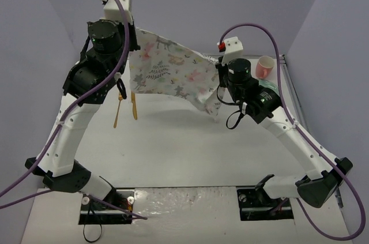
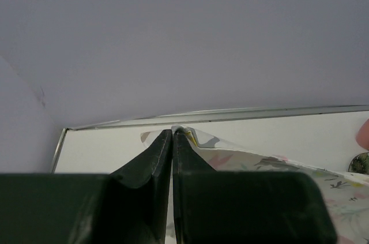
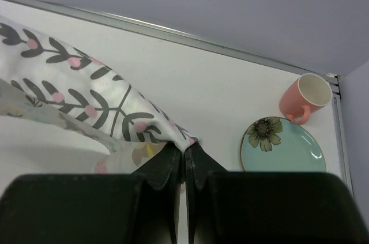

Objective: Set the dinner table for one person

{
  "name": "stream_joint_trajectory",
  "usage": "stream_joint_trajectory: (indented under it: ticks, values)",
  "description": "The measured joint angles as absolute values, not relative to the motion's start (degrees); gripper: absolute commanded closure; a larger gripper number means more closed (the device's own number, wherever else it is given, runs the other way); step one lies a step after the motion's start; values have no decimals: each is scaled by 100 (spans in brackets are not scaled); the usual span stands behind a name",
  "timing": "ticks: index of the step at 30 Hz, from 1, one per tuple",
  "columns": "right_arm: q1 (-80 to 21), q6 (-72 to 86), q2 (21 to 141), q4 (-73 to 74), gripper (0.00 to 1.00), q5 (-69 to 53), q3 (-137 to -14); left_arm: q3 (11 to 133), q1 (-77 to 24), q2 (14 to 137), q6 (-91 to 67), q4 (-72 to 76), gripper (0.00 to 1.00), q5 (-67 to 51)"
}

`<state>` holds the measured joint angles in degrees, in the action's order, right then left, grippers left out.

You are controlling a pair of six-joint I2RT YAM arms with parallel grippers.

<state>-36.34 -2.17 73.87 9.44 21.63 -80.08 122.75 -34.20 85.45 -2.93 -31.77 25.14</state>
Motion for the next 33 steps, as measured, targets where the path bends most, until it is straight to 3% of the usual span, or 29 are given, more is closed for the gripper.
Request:
stream_joint_trajectory:
  ticks: [10,16,22,24,27,33]
  values:
    - [-2987,-484,7643,1068,100,2104,-7921,12373,-2956,9887,-329,-3149,100,2102]
    - [-2810,-677,7896,1140,100,2301,-8152,13421,-2755,11237,-349,-3274,100,1602]
    - [-2816,-946,7674,1072,100,2209,-8455,13574,-2662,11248,-345,-3071,100,1297]
    - [-2826,-1002,7478,1072,100,2052,-8440,12996,-2653,10879,-331,-2526,100,1225]
    - [-2916,-1033,7075,972,100,1811,-8201,11090,-2647,9735,-294,-1541,100,1166]
    - [-3379,-825,6412,884,97,1387,-6805,7792,-2575,8047,-426,-111,100,1466]
